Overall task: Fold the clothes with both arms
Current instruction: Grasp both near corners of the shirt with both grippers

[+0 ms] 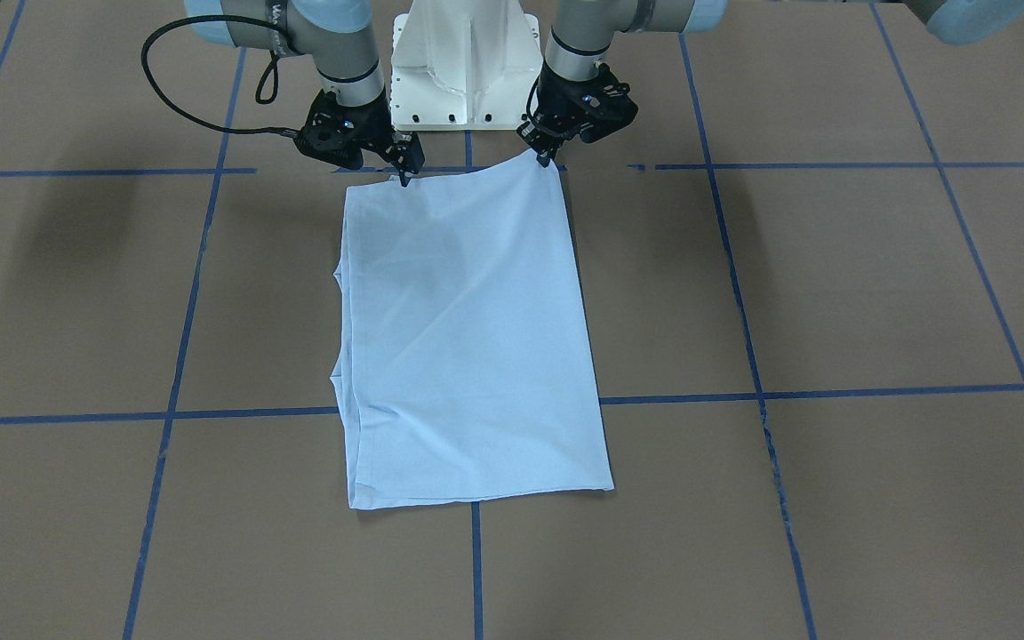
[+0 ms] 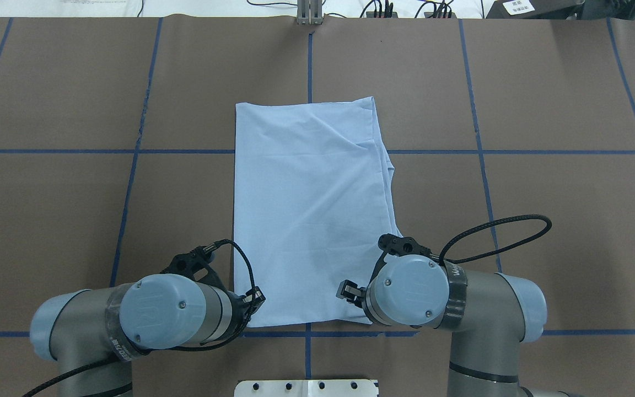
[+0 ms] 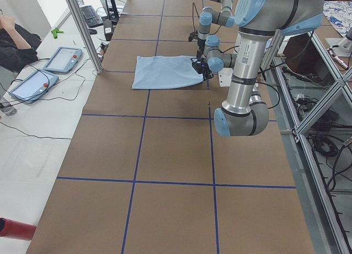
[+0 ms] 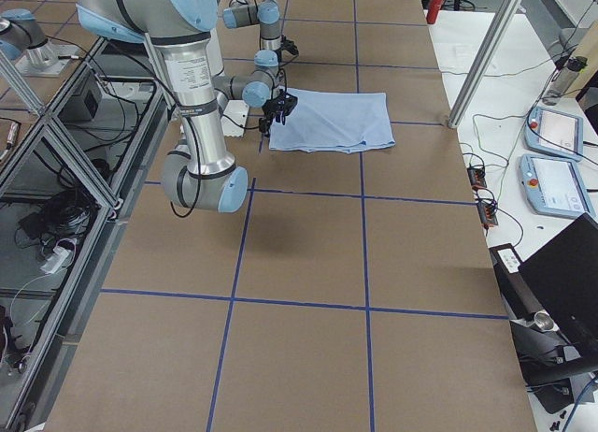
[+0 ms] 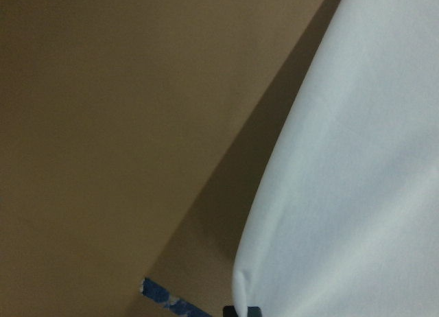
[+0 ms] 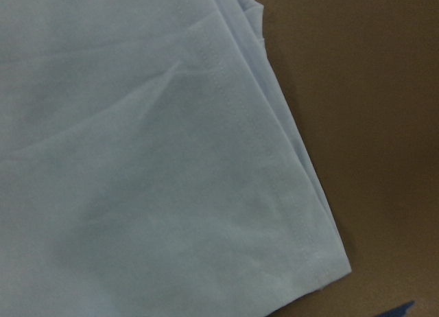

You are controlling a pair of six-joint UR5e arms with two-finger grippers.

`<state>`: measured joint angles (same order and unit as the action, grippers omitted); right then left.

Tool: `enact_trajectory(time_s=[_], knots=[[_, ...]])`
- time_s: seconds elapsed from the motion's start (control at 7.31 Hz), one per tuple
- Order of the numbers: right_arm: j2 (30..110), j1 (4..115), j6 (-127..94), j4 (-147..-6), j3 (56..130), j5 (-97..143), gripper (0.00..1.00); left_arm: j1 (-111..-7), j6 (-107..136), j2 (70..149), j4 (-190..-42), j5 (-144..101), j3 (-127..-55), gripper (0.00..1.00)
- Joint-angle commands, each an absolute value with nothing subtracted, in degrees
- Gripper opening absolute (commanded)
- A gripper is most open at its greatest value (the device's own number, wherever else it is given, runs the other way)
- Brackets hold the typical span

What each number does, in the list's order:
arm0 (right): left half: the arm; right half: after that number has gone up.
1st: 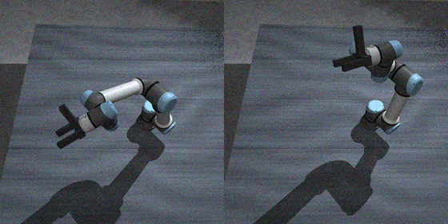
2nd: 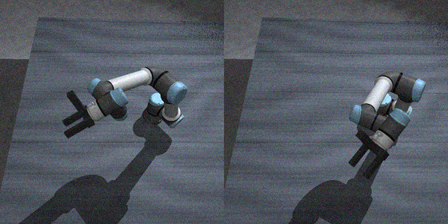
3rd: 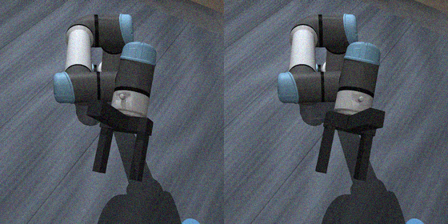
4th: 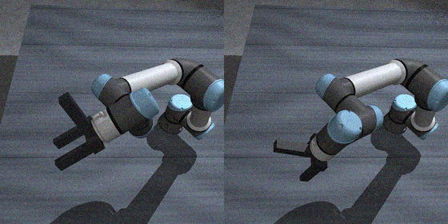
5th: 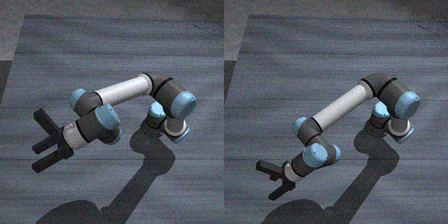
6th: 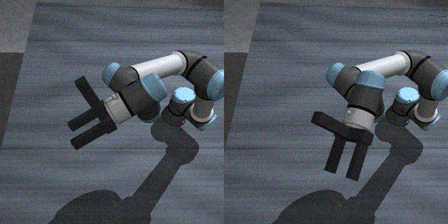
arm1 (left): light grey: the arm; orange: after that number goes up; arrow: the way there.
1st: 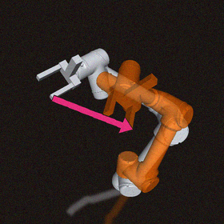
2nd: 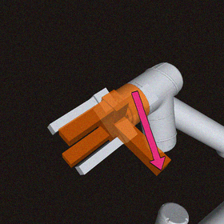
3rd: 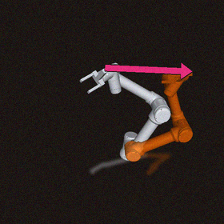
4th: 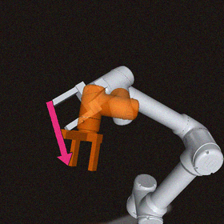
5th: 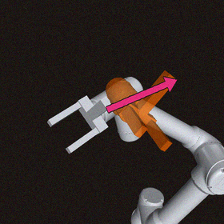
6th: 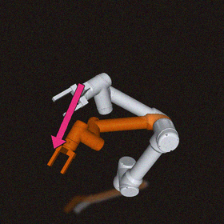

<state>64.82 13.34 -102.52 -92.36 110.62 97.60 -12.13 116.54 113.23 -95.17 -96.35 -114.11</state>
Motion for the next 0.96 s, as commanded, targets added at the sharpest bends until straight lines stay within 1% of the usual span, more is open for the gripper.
enact_trajectory(time_s=[0.0, 0.27, 0.82], knots=[[63.4, 13.1, -102.7, -91.1, 108.2, 96.1, 1.0, -12.0, 116.5, 113.3, -95.2, -96.3, -114.1, 0.0], [63.5, 13.0, -102.8, -89.2, 105.7, 96.1, 1.0, -11.7, 116.5, 113.3, -95.1, -96.3, -114.1, 0.0], [64.6, 12.9, -102.9, -90.0, 106.5, 96.2, 1.0, -11.6, 116.5, 113.3, -95.3, -96.3, -114.1, 0.0]])
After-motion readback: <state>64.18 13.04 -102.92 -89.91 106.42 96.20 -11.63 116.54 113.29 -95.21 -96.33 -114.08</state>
